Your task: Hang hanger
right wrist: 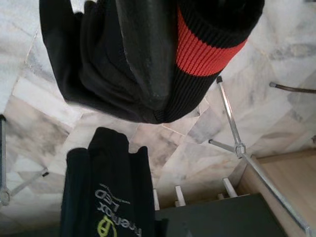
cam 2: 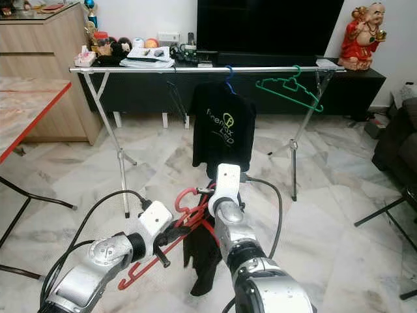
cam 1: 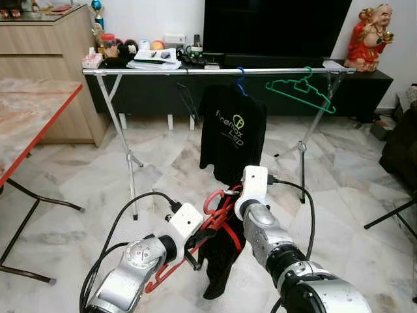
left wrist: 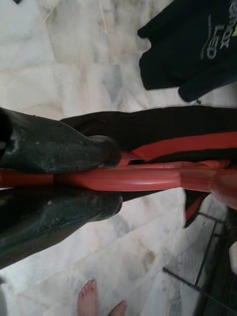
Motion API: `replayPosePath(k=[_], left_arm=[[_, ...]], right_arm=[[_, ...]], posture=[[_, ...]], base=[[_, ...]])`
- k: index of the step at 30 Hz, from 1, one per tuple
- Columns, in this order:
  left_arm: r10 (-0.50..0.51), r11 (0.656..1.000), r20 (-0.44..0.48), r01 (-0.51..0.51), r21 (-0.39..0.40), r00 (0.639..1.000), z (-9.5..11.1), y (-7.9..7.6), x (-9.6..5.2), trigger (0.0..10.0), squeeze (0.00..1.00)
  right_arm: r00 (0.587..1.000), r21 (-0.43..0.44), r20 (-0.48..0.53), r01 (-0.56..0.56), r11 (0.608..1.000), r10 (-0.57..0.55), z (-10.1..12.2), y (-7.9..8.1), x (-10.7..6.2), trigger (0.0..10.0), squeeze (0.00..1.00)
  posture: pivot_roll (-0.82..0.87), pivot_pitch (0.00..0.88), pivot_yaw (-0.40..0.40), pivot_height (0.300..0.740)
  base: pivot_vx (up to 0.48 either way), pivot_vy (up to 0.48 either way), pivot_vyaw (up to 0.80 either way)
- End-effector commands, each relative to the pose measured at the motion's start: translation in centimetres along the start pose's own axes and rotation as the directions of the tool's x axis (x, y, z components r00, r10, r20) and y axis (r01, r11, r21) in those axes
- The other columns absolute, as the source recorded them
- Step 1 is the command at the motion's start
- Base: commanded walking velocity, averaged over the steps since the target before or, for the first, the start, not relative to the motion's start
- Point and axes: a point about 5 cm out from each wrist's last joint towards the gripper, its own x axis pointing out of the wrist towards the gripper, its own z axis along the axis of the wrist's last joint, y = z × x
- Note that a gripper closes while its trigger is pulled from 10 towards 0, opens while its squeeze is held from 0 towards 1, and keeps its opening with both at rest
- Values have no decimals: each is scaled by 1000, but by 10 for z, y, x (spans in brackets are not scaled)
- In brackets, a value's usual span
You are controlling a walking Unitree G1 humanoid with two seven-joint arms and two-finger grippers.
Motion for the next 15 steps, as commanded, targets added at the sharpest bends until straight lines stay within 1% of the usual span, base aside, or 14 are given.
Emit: replayPosePath(k=[1,2,3,4,5,7,10,11,13,15], left_arm=[[-67,998,29,67,3,997,5,-9,0,10000,0],[-65,998,31,65,0,997,5,-9,0,10000,0],[-42,999,27,42,-1,999,5,-7,1,10000,0],[-42,999,27,42,-1,999,5,-7,1,10000,0],[-19,1000,22,19,6,1000,5,-5,3,10000,0],[-3,1000,21,3,8,1000,5,-3,4,10000,0],[5,1000,29,-5,4,1000,7,-3,6,10000,0],[33,999,27,-33,12,999,7,-2,7,10000,0],[58,998,26,-59,15,998,6,-1,8,10000,0],[145,989,9,-145,22,989,5,7,10,10000,0]], right_arm=[[995,-90,40,-87,992,91,14,9,1,10000,0],[993,-107,37,-105,989,110,14,11,1,10000,0],[989,-126,38,-134,983,140,16,14,1,10000,0],[989,-126,38,-134,983,140,16,14,1,10000,0],[984,-112,40,-167,980,172,17,18,1,10000,0],[980,-80,40,-193,978,197,17,21,1,10000,0],[972,22,44,-233,972,232,18,26,0,10000,0],[967,35,54,-252,967,250,20,28,0,10000,0],[963,35,57,-265,964,263,20,29,-1,10000,0],[964,27,57,-261,965,259,18,27,-2,10000,0]], posture=[[67,0,-69,740],[67,0,-70,740],[66,0,-71,740],[66,0,-71,740],[67,0,-73,740],[67,0,-73,740],[64,0,-73,740],[59,0,-71,740],[59,0,-71,740],[55,0,-70,740]], base=[[0,0,0],[0,0,0],[0,0,0],[0,0,0],[0,0,0],[0,0,0],[0,0,0],[0,0,0],[0,0,0],[0,0,0]])
